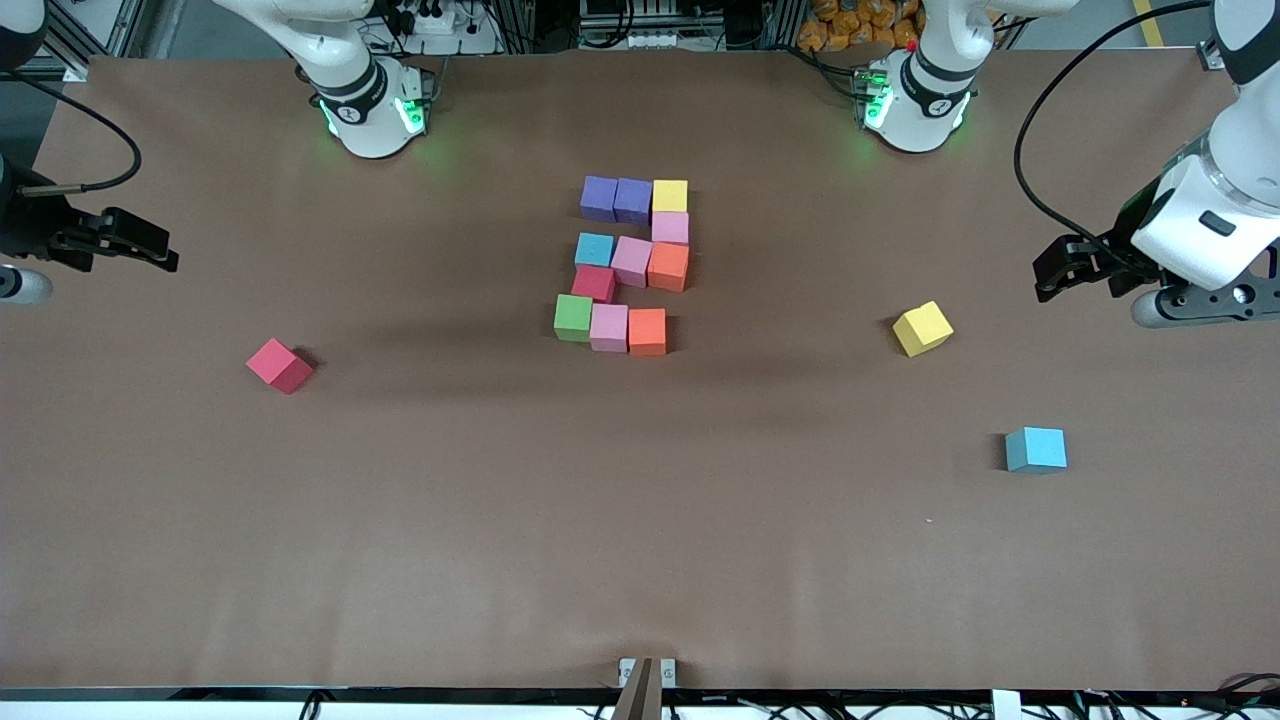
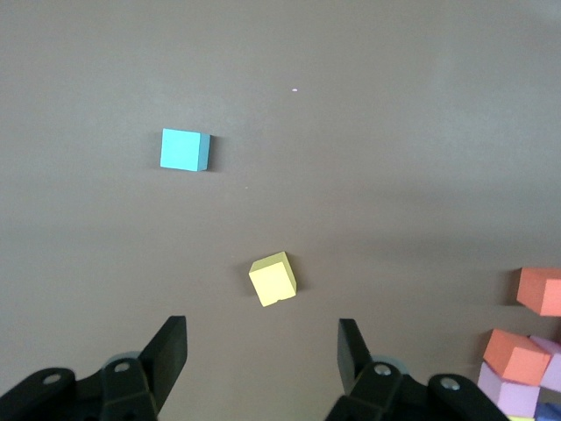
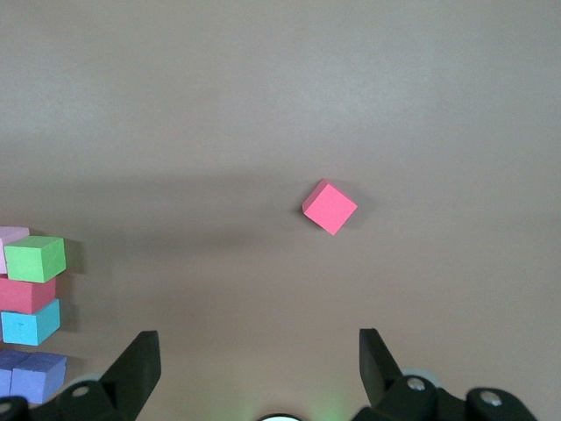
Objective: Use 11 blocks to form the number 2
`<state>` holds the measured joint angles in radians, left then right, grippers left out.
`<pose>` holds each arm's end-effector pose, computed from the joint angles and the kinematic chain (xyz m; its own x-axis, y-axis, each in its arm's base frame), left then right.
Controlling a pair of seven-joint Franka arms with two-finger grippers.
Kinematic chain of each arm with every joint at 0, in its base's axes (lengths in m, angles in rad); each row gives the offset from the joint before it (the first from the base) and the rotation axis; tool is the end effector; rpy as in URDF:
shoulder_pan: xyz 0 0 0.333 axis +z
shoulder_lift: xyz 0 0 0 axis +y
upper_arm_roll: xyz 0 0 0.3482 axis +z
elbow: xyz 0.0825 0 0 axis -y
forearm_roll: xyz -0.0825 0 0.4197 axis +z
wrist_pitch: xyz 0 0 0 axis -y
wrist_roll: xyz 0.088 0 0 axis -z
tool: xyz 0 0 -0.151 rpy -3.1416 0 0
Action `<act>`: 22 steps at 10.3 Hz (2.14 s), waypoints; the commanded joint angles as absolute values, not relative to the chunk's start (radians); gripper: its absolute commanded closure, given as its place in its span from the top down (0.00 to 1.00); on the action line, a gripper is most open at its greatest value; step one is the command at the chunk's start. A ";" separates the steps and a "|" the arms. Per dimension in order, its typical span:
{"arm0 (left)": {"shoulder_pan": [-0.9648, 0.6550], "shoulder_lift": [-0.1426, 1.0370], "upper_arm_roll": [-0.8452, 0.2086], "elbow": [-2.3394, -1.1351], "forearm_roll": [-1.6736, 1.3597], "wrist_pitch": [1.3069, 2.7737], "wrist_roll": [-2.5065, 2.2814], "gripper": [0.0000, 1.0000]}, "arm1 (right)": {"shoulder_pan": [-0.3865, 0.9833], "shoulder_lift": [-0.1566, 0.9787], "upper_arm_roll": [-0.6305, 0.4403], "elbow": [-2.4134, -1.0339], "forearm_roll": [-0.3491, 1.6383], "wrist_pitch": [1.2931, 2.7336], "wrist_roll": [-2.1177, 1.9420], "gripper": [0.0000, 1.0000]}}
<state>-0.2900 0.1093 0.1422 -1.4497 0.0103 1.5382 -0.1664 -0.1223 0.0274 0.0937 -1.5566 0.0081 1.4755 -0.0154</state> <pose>0.6160 -0.0949 0.6055 0.9997 0.0184 -0.0152 0.0179 -0.9994 -0.0287 0.5836 -0.0161 0.5962 0.9941 -0.0120 -0.1080 -0.0134 -0.9998 -0.0123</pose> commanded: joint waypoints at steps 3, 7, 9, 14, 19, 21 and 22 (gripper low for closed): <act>-0.357 0.089 0.217 -1.462 -0.011 1.525 -0.117 0.78 | -0.138 0.006 0.100 -1.575 0.025 1.477 -0.037 1.00; -0.309 0.097 0.181 -1.456 -0.057 1.487 -0.037 0.78 | -0.133 -0.052 0.101 -1.644 0.025 1.514 -0.037 1.00; -0.186 0.094 0.044 -1.454 -0.046 1.477 -0.034 0.78 | -0.138 -0.123 0.107 -1.742 0.025 1.578 -0.037 1.00; -0.063 0.022 -0.097 -1.466 -0.055 1.457 -0.038 0.78 | -0.114 -0.123 0.098 -1.741 0.023 1.574 -0.035 1.00; -0.029 -0.006 -0.124 -1.477 -0.032 1.450 -0.038 0.78 | -0.063 -0.120 0.041 -1.740 0.017 1.575 -0.034 1.00; -0.029 -0.008 -0.130 -1.476 0.002 1.450 -0.043 0.78 | -0.061 -0.118 0.043 -1.738 0.017 1.575 -0.034 1.00; -0.031 -0.008 -0.130 -1.476 0.002 1.450 -0.044 0.78 | -0.061 -0.118 0.043 -1.738 0.017 1.575 -0.034 1.00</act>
<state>-0.0456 0.0069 -0.1118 -1.4672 -0.0199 1.4544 -0.0405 -0.0764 -0.0960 0.0561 -1.7167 0.0130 1.5637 -0.0270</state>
